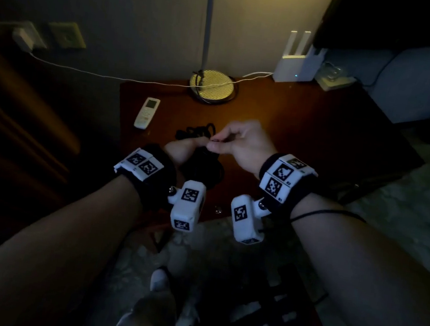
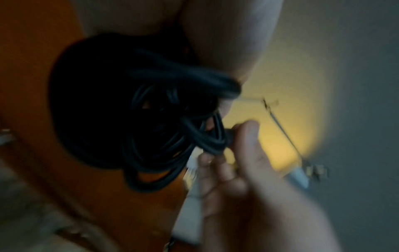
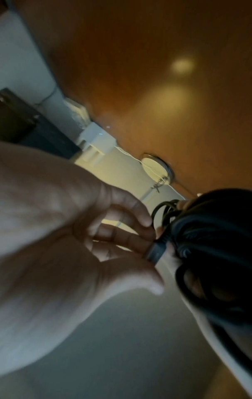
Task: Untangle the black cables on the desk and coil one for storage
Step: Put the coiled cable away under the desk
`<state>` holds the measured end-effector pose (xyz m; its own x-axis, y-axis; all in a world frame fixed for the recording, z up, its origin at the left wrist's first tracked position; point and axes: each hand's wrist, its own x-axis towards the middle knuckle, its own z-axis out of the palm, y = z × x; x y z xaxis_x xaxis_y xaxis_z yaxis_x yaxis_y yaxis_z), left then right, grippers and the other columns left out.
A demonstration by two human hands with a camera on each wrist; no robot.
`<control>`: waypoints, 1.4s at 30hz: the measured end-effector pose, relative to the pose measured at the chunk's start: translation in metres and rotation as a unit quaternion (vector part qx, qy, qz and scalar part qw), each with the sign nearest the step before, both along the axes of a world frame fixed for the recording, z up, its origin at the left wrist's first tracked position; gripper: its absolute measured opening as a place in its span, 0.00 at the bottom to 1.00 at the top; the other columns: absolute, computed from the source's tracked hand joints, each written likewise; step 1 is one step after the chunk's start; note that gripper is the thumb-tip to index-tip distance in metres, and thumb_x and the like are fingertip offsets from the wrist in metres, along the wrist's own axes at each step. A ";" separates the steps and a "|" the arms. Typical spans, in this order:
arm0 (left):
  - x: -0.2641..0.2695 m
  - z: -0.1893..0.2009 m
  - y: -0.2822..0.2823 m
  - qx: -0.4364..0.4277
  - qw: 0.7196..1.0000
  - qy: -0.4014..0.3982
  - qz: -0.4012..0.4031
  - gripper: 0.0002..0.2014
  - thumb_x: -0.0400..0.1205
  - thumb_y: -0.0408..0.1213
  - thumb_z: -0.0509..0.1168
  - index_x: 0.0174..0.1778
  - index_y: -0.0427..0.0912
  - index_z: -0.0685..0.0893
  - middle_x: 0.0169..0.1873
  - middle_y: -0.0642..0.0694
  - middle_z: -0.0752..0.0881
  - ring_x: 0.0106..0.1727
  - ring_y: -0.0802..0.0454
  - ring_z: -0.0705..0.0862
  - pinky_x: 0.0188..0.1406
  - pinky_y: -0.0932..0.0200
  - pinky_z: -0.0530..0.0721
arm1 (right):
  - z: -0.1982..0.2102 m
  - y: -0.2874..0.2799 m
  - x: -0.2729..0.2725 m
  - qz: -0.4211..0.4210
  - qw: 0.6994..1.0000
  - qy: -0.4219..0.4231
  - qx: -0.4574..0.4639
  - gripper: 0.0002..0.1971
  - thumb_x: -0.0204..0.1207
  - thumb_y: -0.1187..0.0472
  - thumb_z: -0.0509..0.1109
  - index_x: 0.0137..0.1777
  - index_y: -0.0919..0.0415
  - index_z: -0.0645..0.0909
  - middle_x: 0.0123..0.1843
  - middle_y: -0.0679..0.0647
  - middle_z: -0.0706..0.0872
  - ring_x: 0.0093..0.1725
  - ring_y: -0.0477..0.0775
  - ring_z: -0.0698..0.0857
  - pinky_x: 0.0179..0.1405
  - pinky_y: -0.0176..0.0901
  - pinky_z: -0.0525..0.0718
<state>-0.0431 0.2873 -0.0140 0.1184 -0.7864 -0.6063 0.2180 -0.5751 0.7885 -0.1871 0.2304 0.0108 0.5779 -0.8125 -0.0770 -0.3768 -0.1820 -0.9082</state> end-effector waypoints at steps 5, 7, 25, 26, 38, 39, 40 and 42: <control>-0.053 -0.008 0.009 0.010 0.999 -0.024 0.028 0.07 0.83 0.41 0.64 0.44 0.42 0.81 0.37 0.43 0.82 0.35 0.50 0.82 0.36 0.56 0.82 | 0.001 0.011 -0.056 -0.018 1.000 -0.001 0.014 0.09 0.64 0.63 0.84 0.34 0.48 0.89 0.42 0.50 0.92 0.49 0.52 0.89 0.59 0.52 0.86; -0.072 -0.005 0.007 0.006 1.000 0.013 -0.023 0.08 0.85 0.37 0.58 0.43 0.40 0.80 0.37 0.43 0.79 0.33 0.53 0.80 0.35 0.61 0.80 | 0.004 0.016 -0.075 -0.031 0.999 -0.025 0.029 0.07 0.66 0.64 0.82 0.41 0.54 0.89 0.43 0.50 0.90 0.49 0.50 0.88 0.58 0.47 0.85; -0.099 -0.117 0.032 0.187 0.978 0.074 -0.057 0.29 0.81 0.63 0.59 0.66 0.42 0.80 0.61 0.39 0.84 0.58 0.41 0.84 0.57 0.44 0.84 | -0.157 0.035 -0.108 -0.146 0.886 0.010 0.439 0.17 0.68 0.57 0.80 0.57 0.59 0.86 0.50 0.59 0.92 0.48 0.60 0.92 0.48 0.52 0.89; -0.097 -0.127 0.031 0.195 0.976 0.076 -0.055 0.28 0.80 0.63 0.60 0.63 0.42 0.81 0.57 0.40 0.85 0.57 0.41 0.84 0.59 0.44 0.83 | -0.167 0.036 -0.105 -0.148 0.881 0.022 0.448 0.19 0.68 0.54 0.80 0.58 0.59 0.87 0.50 0.58 0.92 0.47 0.59 0.92 0.42 0.48 0.89; -0.080 -0.232 0.017 0.241 0.967 0.048 0.070 0.08 0.85 0.45 0.63 0.54 0.47 0.83 0.55 0.47 0.83 0.56 0.49 0.83 0.63 0.47 0.78 | -0.262 0.023 -0.089 -0.309 0.807 0.022 0.503 0.21 0.66 0.52 0.80 0.56 0.63 0.85 0.52 0.60 0.91 0.51 0.63 0.90 0.51 0.53 0.88; -0.082 -0.236 0.014 0.237 0.967 0.054 0.079 0.07 0.85 0.43 0.62 0.53 0.47 0.83 0.58 0.48 0.81 0.60 0.49 0.81 0.63 0.46 0.78 | -0.266 0.023 -0.088 -0.313 0.804 0.017 0.506 0.21 0.66 0.51 0.80 0.55 0.62 0.85 0.52 0.60 0.90 0.51 0.62 0.90 0.55 0.55 0.87; -0.084 -0.242 0.010 0.231 0.968 0.061 0.083 0.05 0.86 0.41 0.62 0.52 0.47 0.82 0.62 0.48 0.79 0.64 0.48 0.79 0.63 0.45 0.77 | -0.269 0.022 -0.087 -0.315 0.802 0.015 0.507 0.21 0.67 0.51 0.79 0.55 0.62 0.84 0.53 0.60 0.90 0.52 0.62 0.89 0.57 0.56 0.87; -0.085 -0.255 0.003 0.218 0.968 0.089 0.083 0.08 0.86 0.40 0.61 0.58 0.44 0.81 0.67 0.51 0.76 0.71 0.48 0.76 0.67 0.44 0.76 | -0.277 0.018 -0.086 -0.319 0.801 0.011 0.506 0.23 0.68 0.49 0.79 0.58 0.63 0.84 0.54 0.61 0.90 0.52 0.63 0.89 0.58 0.57 0.87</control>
<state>-0.1284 0.2907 -0.2687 0.0839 -0.4305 -0.8987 0.4465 -0.7900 0.4201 -0.2729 0.2488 -0.2657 0.0593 -0.4576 -0.8872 -0.1174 0.8794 -0.4614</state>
